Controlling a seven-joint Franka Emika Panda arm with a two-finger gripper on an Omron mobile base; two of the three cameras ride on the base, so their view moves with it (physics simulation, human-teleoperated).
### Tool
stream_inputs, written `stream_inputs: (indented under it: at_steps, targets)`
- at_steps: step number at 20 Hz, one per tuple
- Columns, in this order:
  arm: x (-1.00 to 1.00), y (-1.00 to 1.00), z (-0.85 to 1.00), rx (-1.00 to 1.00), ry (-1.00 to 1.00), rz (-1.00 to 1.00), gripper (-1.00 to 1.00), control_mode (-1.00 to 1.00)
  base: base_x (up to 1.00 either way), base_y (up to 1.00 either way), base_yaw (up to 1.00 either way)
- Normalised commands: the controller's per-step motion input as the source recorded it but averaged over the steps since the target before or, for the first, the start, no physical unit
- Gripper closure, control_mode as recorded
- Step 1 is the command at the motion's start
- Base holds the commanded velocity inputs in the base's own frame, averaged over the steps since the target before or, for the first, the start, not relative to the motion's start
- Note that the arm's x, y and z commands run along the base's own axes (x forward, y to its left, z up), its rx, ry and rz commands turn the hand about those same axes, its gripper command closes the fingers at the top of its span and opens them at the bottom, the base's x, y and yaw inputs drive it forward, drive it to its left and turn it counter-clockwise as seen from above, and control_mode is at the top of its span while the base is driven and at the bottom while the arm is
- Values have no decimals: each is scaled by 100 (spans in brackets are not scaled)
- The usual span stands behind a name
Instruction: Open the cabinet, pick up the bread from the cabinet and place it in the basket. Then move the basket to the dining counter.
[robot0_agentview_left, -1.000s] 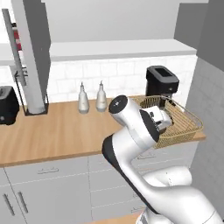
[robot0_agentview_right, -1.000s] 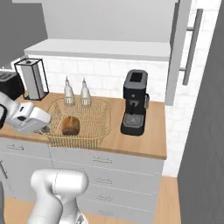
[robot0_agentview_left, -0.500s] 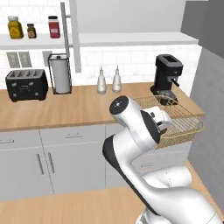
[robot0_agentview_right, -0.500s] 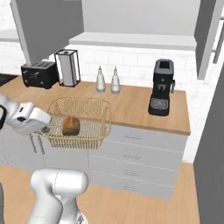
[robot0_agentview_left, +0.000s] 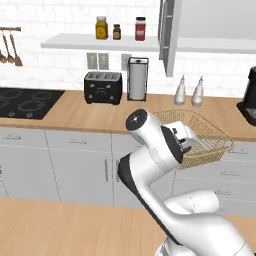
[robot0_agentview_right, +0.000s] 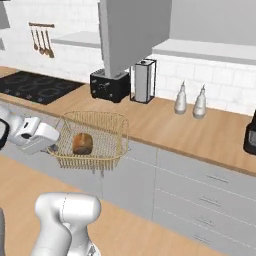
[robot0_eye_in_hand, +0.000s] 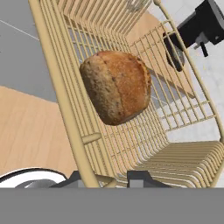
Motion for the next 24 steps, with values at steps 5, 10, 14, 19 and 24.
stream_inputs:
  at_steps: [5,10,14,19,24]
  targets:
    - [0,0,0,0,0,0,100,100,-29,44,48]
    - [0,0,0,0,0,0,100,100,-36,35,52]
    - [0,0,0,0,0,0,100,100,-41,27,61]
    - [0,0,0,0,0,0,100,100,-62,25,68]
    - [0,0,0,0,0,0,100,100,-82,6,63]
